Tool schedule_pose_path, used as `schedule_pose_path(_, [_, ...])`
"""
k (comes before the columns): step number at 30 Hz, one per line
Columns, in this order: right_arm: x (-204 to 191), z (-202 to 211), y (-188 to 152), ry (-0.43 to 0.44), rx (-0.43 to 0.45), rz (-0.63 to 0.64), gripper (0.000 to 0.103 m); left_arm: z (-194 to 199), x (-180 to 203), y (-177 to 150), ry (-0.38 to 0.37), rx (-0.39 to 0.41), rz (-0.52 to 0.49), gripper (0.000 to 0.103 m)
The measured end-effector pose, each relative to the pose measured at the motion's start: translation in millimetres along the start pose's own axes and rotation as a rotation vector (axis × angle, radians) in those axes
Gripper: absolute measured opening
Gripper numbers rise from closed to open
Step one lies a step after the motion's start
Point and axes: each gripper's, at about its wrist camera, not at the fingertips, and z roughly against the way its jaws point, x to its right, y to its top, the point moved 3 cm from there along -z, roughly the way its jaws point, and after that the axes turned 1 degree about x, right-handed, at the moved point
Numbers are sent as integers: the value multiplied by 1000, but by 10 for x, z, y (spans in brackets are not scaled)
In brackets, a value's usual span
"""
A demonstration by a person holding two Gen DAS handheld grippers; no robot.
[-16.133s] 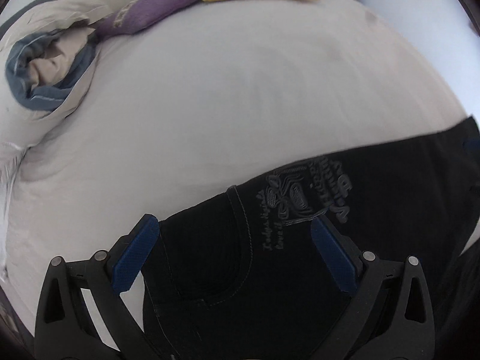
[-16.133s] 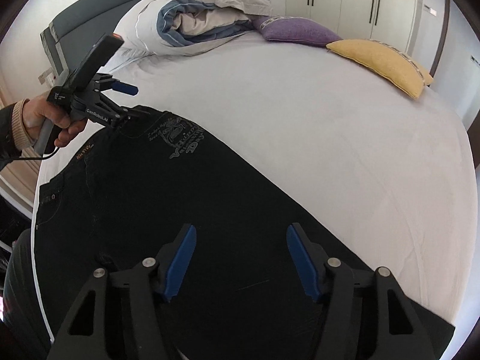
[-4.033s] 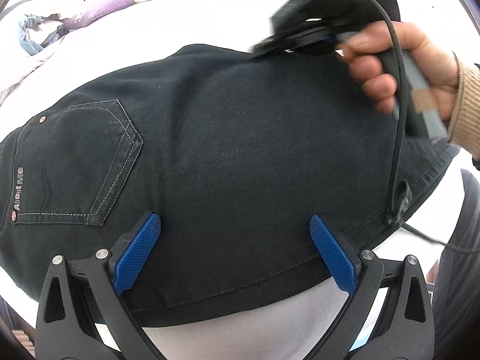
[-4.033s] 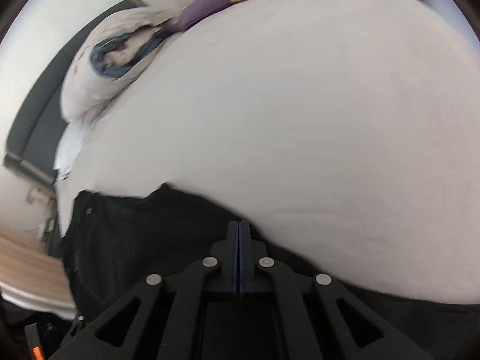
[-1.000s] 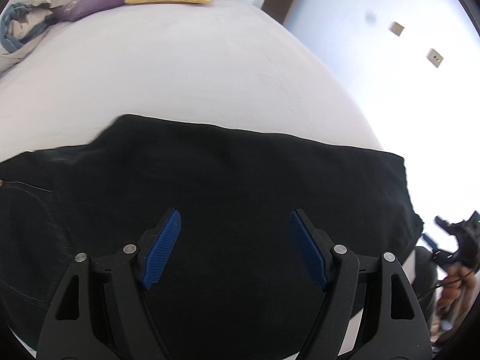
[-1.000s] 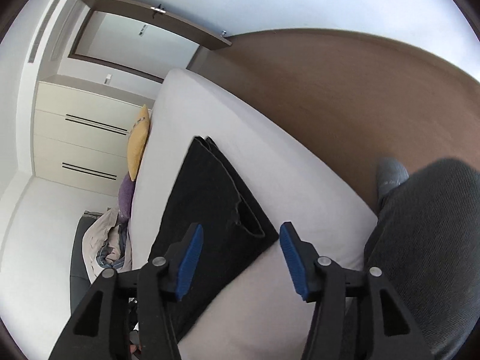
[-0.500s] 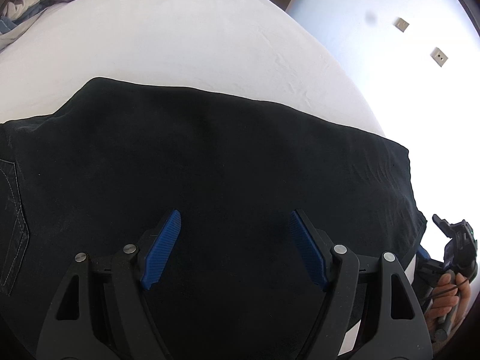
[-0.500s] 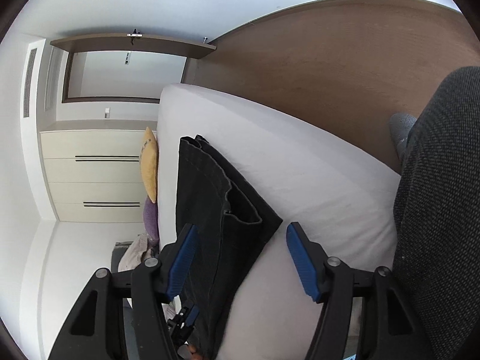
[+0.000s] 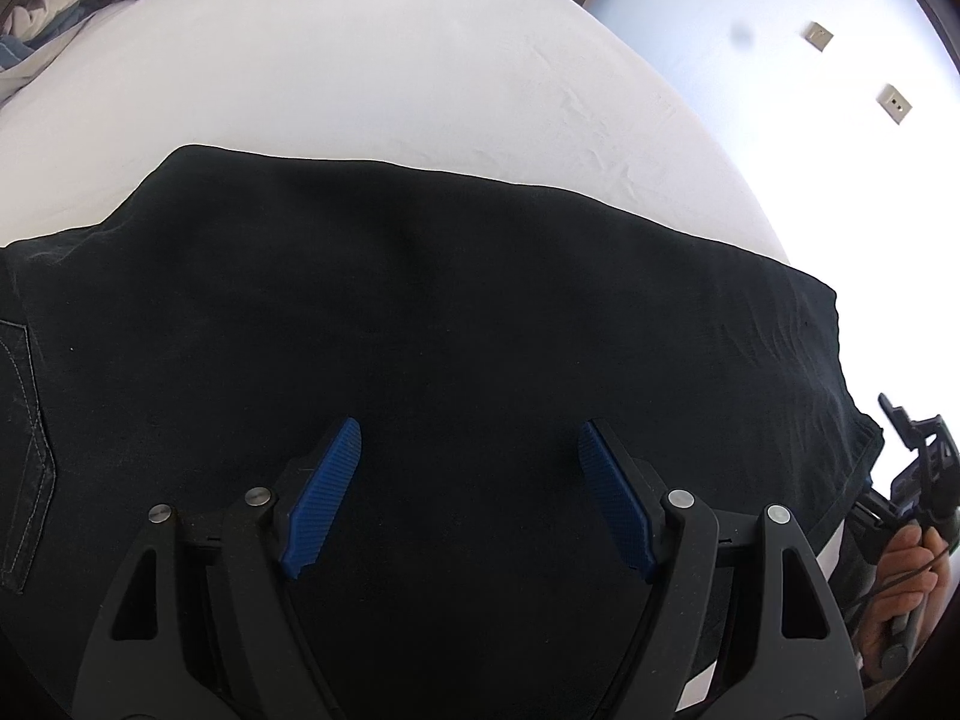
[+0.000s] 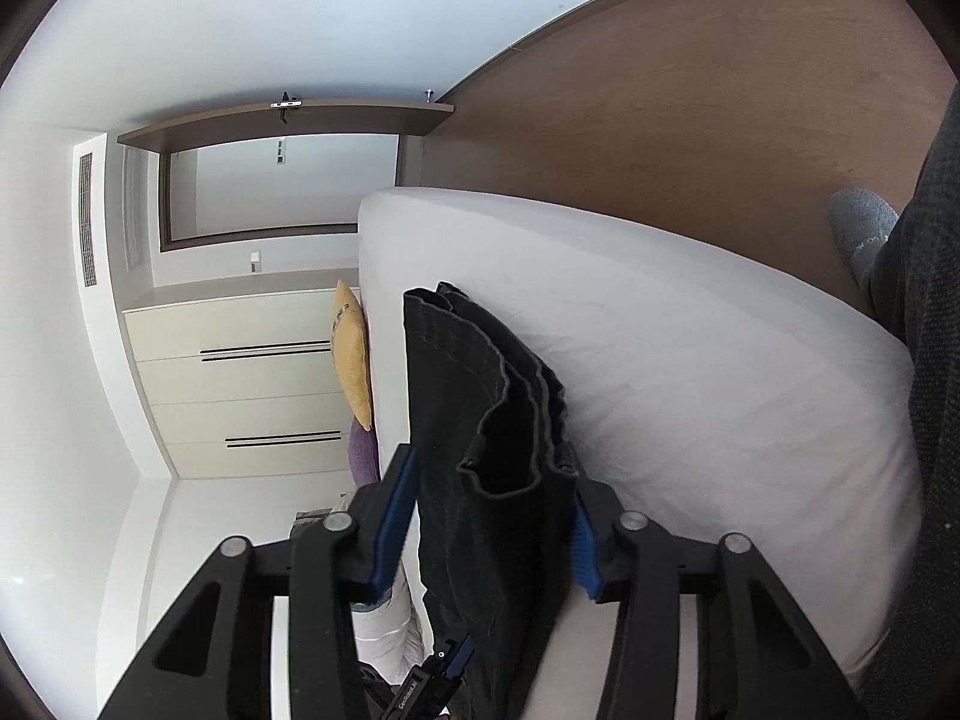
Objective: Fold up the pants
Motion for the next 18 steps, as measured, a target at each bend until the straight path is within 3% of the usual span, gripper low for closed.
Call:
schedule_pose_path(2, [13, -38, 2, -12, -2, 7, 28, 2, 1, 5, -1, 0, 5, 74])
schedule_pose_path(7, [-29, -81, 24, -64, 0, 52, 14, 8, -4, 15, -1, -1, 7, 74])
schedule_pose_path(14, [-345, -140, -17, -192, 24, 218, 12, 2, -19, 40, -31, 0, 42, 74])
schedule_pose_path(18, [-796, -254, -228, -260, 41, 417, 12, 26, -71, 49, -84, 10, 80, 74])
